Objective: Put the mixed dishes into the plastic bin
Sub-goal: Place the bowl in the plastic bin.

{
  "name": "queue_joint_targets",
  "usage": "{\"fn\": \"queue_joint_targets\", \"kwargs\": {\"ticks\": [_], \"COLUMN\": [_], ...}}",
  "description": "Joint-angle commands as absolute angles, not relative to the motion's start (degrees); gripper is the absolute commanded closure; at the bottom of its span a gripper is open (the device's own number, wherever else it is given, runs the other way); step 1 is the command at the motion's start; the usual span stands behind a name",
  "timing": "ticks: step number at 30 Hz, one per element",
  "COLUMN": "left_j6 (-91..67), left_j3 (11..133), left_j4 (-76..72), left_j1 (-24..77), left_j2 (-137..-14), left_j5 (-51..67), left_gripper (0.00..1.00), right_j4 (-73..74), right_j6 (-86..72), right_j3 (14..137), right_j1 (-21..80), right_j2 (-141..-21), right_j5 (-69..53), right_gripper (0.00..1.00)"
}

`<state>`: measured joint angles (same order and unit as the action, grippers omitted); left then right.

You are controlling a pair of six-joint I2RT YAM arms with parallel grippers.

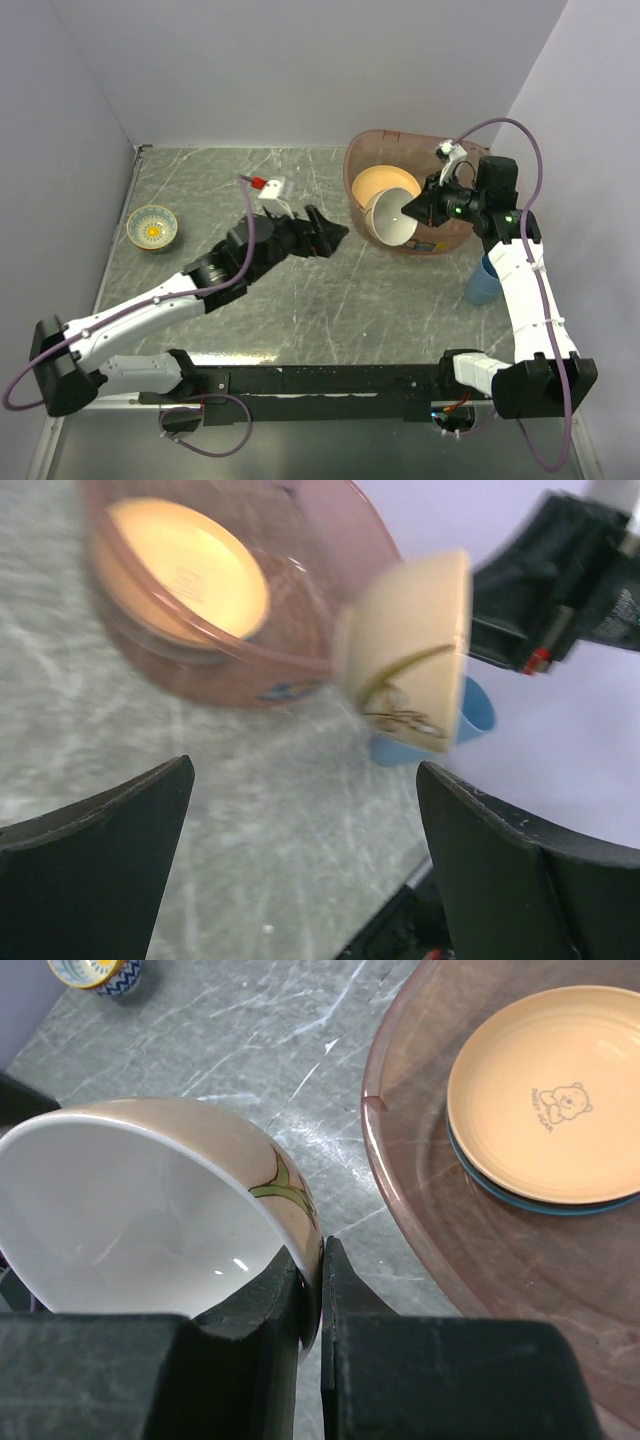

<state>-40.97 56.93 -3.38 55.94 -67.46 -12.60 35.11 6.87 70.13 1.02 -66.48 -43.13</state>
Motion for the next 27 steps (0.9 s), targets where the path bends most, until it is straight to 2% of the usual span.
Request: {"fn": "queue_joint_targets", "kwargs": {"ticks": [1, 8, 16, 27], "left_j6": [-33.1, -19.9, -12.8, -12.0], "left_j3": [55.6, 53.1, 46.1, 45.0], "left_j4": [-0.7, 10.5, 14.2, 15.4], "left_j1": [50.1, 39.8, 38.6, 38.5], "left_j2": [-60.2, -52.7, -47.6, -48.5], "left_j5": [-10.7, -18.6, -28.4, -27.4], "left_gripper": [0.01, 0.01, 0.01, 0.01], "right_j4": [30.7, 30.8, 32.6, 33.4], "right_j6": [5.8, 6.1, 6.8, 5.5], "right_j3": [72.1, 74.4, 80.1, 86.7], "right_j1": [-2.5, -5.4, -6.5, -9.2], "right_j2": [-63.7, -65.0, -70.3, -79.0], "right_j5": [-47.1, -45.7, -41.0, -33.5], "right_gripper": [1.00, 1.00, 1.00, 1.00]}}
